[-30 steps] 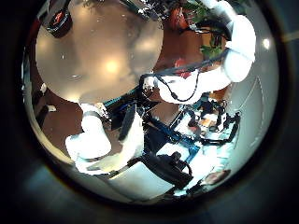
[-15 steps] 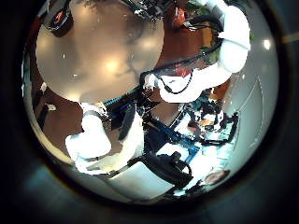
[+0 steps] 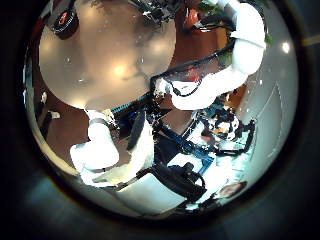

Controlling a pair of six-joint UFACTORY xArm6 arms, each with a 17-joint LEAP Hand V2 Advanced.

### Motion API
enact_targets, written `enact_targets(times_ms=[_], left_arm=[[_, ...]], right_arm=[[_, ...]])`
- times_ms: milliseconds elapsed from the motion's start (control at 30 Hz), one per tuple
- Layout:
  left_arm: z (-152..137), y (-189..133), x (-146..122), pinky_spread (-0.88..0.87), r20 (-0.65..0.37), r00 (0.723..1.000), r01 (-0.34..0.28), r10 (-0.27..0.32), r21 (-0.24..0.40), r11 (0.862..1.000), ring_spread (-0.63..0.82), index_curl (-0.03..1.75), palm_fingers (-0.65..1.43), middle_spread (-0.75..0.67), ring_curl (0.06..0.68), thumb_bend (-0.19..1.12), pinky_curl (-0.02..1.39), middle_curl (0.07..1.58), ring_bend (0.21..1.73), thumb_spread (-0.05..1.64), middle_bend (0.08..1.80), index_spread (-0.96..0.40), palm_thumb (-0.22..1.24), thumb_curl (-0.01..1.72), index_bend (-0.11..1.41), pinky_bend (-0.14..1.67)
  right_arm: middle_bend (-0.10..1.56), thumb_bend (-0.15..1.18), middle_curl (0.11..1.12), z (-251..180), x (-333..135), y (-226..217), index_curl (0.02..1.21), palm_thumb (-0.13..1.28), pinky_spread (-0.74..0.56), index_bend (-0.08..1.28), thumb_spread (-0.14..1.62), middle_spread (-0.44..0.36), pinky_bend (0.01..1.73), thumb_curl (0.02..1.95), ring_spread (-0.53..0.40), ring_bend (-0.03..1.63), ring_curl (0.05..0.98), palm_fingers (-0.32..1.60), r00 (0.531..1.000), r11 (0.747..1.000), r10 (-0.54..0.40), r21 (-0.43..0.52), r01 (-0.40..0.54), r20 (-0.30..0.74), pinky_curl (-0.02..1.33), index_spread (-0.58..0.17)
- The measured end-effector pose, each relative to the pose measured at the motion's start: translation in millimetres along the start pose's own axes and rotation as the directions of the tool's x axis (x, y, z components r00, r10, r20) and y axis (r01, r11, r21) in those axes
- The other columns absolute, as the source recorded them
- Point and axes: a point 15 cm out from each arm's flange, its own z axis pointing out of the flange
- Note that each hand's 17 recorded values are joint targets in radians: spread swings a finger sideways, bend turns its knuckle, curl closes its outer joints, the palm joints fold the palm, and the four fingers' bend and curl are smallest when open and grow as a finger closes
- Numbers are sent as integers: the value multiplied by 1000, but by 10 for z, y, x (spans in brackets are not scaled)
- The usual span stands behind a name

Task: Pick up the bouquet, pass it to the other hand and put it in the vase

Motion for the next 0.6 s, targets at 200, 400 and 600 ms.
enact_targets(times_ms=[200,400,600], left_arm=[[-8,13,7,532,-1,1000,-1,1,3,1000,559,362,111,431,195,-23,263,330,520,1099,195,128,320,323,181,185],[-15,28,7,532,1,1000,-2,2,6,1000,559,362,111,431,195,-23,263,330,520,1099,195,128,320,323,181,185],[-33,38,3,532,3,1000,5,-5,7,1000,559,362,112,431,195,-23,262,332,519,1099,196,123,320,323,181,184]], right_arm=[[661,-17,591,21,-60,15,465,647,-227,219,1077,-161,849,442,-224,1108,405,813,1000,1000,-12,-5,12,-8,64,-325],[692,-16,643,23,-61,15,517,677,-351,230,1074,-198,946,448,-237,1128,435,868,1000,1000,-11,-6,11,-8,79,-371],[761,-14,719,37,-25,-70,625,726,-452,357,1055,-241,1077,463,-245,1162,477,1116,1000,1000,-10,-19,9,-21,150,-456]])
